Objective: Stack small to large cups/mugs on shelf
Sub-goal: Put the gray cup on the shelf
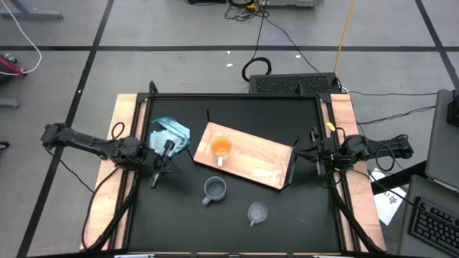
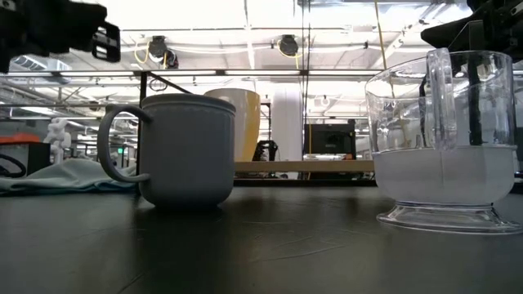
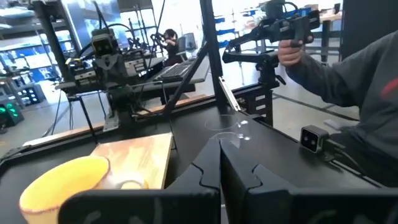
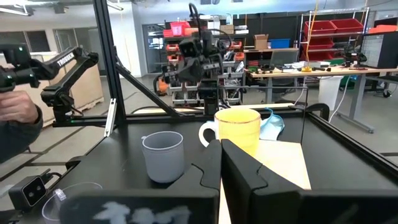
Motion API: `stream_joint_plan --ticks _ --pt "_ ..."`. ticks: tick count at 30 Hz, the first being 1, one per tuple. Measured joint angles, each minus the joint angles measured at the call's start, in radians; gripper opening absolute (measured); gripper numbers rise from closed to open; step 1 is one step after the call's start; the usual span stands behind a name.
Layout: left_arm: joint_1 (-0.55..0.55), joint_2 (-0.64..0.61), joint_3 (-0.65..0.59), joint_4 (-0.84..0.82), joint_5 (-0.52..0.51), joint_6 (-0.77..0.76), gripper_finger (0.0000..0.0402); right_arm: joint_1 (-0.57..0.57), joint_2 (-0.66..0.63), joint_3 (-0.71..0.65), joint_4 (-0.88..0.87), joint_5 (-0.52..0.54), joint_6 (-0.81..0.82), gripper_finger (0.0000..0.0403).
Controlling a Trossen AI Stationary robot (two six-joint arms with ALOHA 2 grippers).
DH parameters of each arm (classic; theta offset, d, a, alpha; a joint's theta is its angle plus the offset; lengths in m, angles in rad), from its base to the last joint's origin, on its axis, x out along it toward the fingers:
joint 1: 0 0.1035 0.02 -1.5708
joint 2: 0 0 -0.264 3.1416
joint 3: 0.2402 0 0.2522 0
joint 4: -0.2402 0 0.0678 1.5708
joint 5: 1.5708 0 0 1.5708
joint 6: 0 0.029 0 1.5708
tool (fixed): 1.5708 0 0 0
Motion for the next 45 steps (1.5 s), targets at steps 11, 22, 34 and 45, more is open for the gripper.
stream_joint_plan --ticks 11,22,34,45 --pt "0.000 0.000 -0.100 0.044 -0.038 0.008 0.0000 0.000 0.000 0.000 0.000 0.000 -0.037 0.0000" --pt "0.000 0.000 -0.124 0.044 -0.067 0.000 0.0000 0.000 0.000 0.000 0.000 0.000 -0.037 0.0000" --pt "0.000 0.000 -0.123 0.045 -0.067 -0.007 0.0000 0.000 0.000 0.000 -0.001 0.000 -0.037 0.0000" --pt "0.000 0.000 -0.123 0.045 -0.067 -0.010 0.0001 0.000 0.000 0.000 -0.001 0.000 -0.054 0.0000"
